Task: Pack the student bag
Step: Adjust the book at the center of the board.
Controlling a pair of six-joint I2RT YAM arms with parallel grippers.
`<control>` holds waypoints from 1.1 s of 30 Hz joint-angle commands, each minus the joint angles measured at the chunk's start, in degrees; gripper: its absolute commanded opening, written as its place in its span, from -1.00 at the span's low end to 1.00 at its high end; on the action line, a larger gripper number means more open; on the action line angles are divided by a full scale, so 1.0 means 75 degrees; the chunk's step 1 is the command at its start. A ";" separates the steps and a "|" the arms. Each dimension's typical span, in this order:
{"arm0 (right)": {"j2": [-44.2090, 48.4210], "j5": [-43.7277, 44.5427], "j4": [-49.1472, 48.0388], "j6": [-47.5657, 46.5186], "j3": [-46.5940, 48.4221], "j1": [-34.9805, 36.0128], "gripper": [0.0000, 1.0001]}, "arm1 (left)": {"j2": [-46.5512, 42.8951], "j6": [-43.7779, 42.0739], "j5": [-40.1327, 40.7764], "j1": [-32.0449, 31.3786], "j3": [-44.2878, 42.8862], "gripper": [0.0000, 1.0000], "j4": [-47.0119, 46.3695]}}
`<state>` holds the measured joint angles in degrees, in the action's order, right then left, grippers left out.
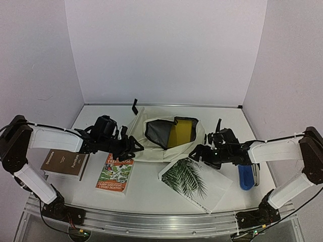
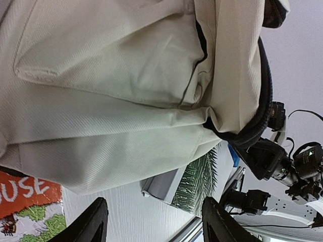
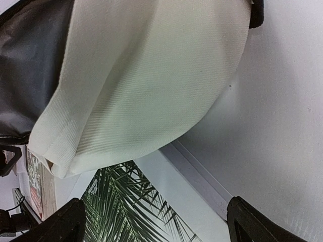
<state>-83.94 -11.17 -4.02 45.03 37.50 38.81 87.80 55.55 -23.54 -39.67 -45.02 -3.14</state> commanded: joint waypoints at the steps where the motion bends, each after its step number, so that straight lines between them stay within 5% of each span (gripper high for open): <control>1: -0.0098 -0.0204 0.0249 0.0498 0.0128 0.0526 0.93 | -0.0505 0.0554 0.0159 -0.0455 0.0244 0.27 -0.0119; 9: 0.0663 0.0570 0.0358 0.0902 0.0066 0.0779 0.93 | -0.0829 0.0717 0.0288 -0.1344 0.0413 0.32 0.0371; 18: 0.2612 0.2478 0.3217 0.1817 0.0007 0.0751 0.97 | 0.0208 0.0036 -0.0054 -0.1713 -0.0231 0.34 0.0371; 33: 0.2848 0.1866 0.4563 0.3064 -0.0813 -0.0077 0.96 | 0.1513 -0.0481 -0.0384 -0.1722 -0.1080 0.35 -0.0150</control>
<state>-63.67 2.06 25.32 64.12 32.44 40.66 98.17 53.67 -24.74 -52.45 -50.44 -1.08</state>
